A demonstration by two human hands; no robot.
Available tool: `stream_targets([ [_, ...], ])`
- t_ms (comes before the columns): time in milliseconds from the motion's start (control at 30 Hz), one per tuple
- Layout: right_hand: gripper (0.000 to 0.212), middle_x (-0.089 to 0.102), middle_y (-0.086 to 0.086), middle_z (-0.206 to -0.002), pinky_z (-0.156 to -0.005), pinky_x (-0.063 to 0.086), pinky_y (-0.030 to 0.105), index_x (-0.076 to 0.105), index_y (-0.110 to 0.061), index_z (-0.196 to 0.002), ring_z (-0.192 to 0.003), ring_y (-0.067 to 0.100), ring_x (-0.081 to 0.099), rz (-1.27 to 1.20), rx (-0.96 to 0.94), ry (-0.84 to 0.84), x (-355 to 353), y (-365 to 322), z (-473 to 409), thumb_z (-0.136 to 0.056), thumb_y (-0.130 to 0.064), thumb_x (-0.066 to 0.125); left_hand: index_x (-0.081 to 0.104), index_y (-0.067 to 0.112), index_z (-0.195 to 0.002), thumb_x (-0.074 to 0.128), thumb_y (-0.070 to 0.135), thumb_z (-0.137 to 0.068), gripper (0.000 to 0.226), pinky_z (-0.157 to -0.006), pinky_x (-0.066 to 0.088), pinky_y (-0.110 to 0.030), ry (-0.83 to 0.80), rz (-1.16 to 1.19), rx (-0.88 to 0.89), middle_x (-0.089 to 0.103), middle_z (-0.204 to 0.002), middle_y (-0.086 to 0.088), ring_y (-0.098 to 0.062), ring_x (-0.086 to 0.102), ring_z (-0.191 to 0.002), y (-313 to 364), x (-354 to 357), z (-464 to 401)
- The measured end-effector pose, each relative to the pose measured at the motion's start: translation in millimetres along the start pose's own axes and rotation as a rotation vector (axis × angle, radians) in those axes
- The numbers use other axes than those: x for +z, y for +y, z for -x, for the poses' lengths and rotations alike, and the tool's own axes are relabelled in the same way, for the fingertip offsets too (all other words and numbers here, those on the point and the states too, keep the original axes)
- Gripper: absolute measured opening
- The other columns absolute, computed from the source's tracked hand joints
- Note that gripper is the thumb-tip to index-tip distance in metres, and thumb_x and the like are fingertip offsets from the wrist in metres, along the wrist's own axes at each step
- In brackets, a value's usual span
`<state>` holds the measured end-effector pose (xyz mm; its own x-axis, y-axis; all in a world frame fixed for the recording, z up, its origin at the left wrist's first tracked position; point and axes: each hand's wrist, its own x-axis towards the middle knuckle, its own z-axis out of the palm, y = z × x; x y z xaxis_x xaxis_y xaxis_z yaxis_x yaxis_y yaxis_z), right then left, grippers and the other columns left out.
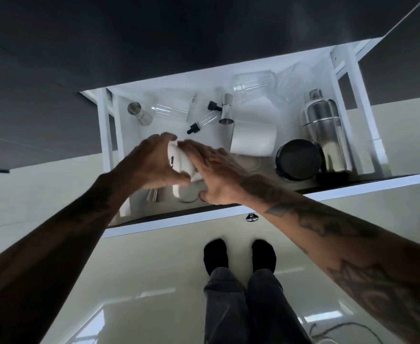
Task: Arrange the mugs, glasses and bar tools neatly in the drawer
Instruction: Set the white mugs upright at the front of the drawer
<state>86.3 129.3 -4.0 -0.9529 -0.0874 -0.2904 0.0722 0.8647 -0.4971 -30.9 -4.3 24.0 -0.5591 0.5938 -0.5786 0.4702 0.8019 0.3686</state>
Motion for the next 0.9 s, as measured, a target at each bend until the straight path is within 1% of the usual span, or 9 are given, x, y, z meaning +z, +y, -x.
stream_targets([
  [100, 0.11, 0.051, 0.013, -0.139, -0.088, 0.054, 0.048, 0.024, -0.013, -0.146, -0.112, 0.033, 0.06, -0.208, 0.072, 0.159, 6.1, -1.7, -15.7, -0.057, -0.032, 0.086, 0.039, 0.014, -0.14, 0.085, 0.049, -0.058, 0.101, -0.069, 0.044, -0.026, -0.006, 0.001, -0.005, 0.059, -0.129, -0.01, -0.02, 0.055, -0.097, 13.1, -24.4, -2.3],
  [167, 0.102, 0.056, 0.011, -0.13, -0.081, 0.056, 0.044, 0.033, -0.012, -0.14, -0.101, 0.033, 0.064, -0.298, 0.091, 0.262, 4.8, 0.1, -19.5, -0.054, -0.033, 0.085, 0.042, 0.017, -0.139, 0.084, 0.057, -0.057, 0.101, -0.075, 0.045, -0.028, -0.012, 0.007, -0.014, 0.062, -0.124, -0.004, -0.017, 0.056, -0.097, 16.6, -39.3, -0.7],
  [300, 0.099, 0.057, 0.003, -0.133, -0.082, 0.046, 0.026, 0.039, -0.015, -0.137, -0.11, 0.028, 0.061, -0.35, 0.151, 0.346, 5.0, 12.1, -12.4, -0.052, -0.032, 0.088, 0.061, 0.017, -0.126, 0.086, 0.044, -0.064, 0.072, -0.088, 0.056, -0.035, -0.052, 0.54, -0.152, 0.072, -0.108, -0.003, -0.02, 0.073, -0.092, -10.6, -58.8, 7.6],
  [433, 0.097, 0.06, -0.002, -0.127, -0.08, 0.041, 0.022, 0.038, -0.024, -0.132, -0.109, 0.023, 0.06, -0.391, 0.208, 0.423, 2.5, 26.2, -2.1, -0.051, -0.037, 0.09, 0.068, 0.002, -0.091, 0.068, 0.016, -0.083, 0.017, -0.059, 0.058, -0.029, -0.105, 0.086, -0.314, 0.072, -0.076, -0.011, -0.018, 0.07, -0.055, -40.1, -6.1, 1.4],
  [500, 0.099, 0.061, -0.001, -0.126, -0.082, 0.044, 0.023, 0.037, -0.023, -0.132, -0.11, 0.022, 0.06, -0.415, 0.219, 0.443, -0.8, 28.3, 1.4, -0.05, -0.038, 0.09, 0.057, 0.002, -0.095, 0.073, 0.022, -0.083, 0.028, -0.042, 0.046, -0.026, -0.272, -0.026, -0.454, 0.067, -0.086, -0.011, -0.018, 0.063, -0.05, -36.4, 25.7, 0.4],
  [567, 0.1, 0.061, 0.0, -0.126, -0.082, 0.043, 0.019, 0.038, -0.019, -0.134, -0.109, 0.018, 0.059, -0.434, 0.207, 0.448, -3.9, 28.6, 4.1, -0.05, -0.036, 0.091, 0.057, -0.001, -0.112, 0.079, 0.025, -0.079, 0.047, -0.045, 0.043, -0.024, -0.316, -0.037, -0.494, 0.066, -0.099, -0.016, -0.022, 0.059, -0.057, -35.7, 45.3, -4.1],
  [700, 0.096, 0.061, 0.002, -0.12, -0.078, 0.046, 0.017, 0.041, -0.012, -0.131, -0.099, 0.014, 0.059, -0.482, 0.166, 0.451, -2.2, 22.9, 0.5, -0.051, -0.033, 0.09, 0.057, -0.001, -0.106, 0.08, 0.026, -0.079, 0.045, -0.05, 0.052, -0.028, -0.163, 0.165, -0.458, 0.07, -0.093, -0.02, -0.024, 0.065, -0.053, -40.6, 44.8, -23.8],
  [800, 0.096, 0.061, -0.005, -0.113, -0.073, 0.04, 0.0, 0.044, -0.011, -0.129, -0.091, 0.0, 0.051, -0.481, 0.145, 0.431, 8.7, 14.5, -8.1, -0.049, -0.033, 0.091, 0.061, -0.003, -0.098, 0.084, 0.027, -0.074, 0.045, -0.052, 0.06, -0.037, 0.02, 0.173, -0.347, 0.07, -0.089, -0.021, -0.03, 0.069, -0.06, -44.6, 26.0, -39.0],
  [900, 0.089, 0.068, 0.008, -0.103, -0.071, 0.049, 0.029, 0.048, -0.004, -0.123, -0.086, 0.021, 0.062, -0.4, 0.086, 0.393, 24.6, 6.6, -18.4, -0.049, -0.03, 0.091, 0.06, 0.0, -0.081, 0.083, 0.028, -0.075, 0.037, -0.054, 0.059, -0.035, -0.008, 0.191, -0.382, 0.072, -0.084, -0.02, -0.026, 0.07, -0.048, -54.3, 3.5, -39.8],
])
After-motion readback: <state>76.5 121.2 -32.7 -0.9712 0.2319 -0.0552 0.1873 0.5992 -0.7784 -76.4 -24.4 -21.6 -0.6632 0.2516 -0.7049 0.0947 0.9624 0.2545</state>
